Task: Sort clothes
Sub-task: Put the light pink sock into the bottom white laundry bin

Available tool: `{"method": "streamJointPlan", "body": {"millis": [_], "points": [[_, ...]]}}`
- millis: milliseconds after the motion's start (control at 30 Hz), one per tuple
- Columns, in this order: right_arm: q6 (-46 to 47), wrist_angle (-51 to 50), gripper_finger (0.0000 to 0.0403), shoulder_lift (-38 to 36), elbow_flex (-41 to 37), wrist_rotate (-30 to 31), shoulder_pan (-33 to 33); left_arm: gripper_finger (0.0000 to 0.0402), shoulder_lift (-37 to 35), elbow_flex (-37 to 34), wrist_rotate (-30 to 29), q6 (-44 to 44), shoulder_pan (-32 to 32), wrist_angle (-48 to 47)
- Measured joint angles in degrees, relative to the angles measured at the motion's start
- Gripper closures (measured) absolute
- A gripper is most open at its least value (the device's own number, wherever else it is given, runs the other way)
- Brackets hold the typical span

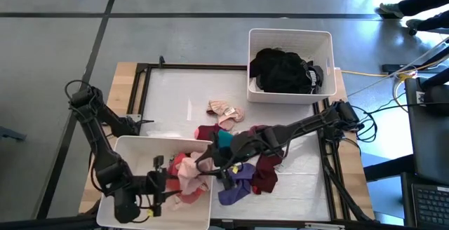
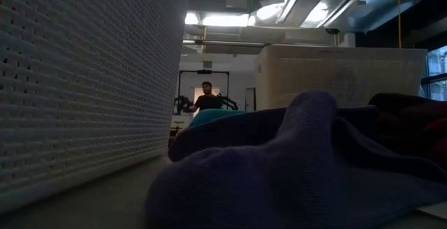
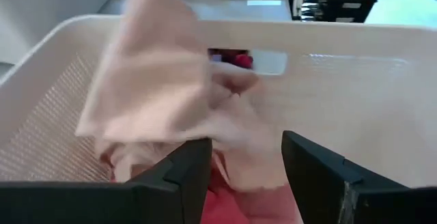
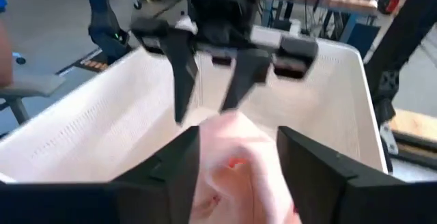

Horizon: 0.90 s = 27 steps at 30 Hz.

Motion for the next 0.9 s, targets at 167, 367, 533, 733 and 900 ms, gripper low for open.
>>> {"method": "streamJointPlan", "body": {"millis": [167,367,533,733,900], "points": [[0.1,-3.0,0.0171,-0.9,0.0,0.2,0.0,0.0233,0.0,0.0,0.0,-11.6,-2.2,-7.9],[0.1,-13.8,0.0168,-7.8,0.0,10.3,0.0,0.0233,0.0,0.0,-0.5,-28.2,-1.2,-21.7],[3.4,-31.2,0.0179,-13.1,0.1,23.4,-0.1,0.0233,0.0,0.0,-0.6,-27.3,0.4,-21.7],[10.1,-47.8,0.0185,-13.1,-1.7,32.1,-0.5,0.0233,0.0,0.0,-0.7,-26.5,2.3,-21.9],[10.4,-45.6,0.0186,-12.5,-9.1,33.1,-2.2,0.0233,0.0,0.0,-1.0,-24.8,3.8,-21.8]]}}
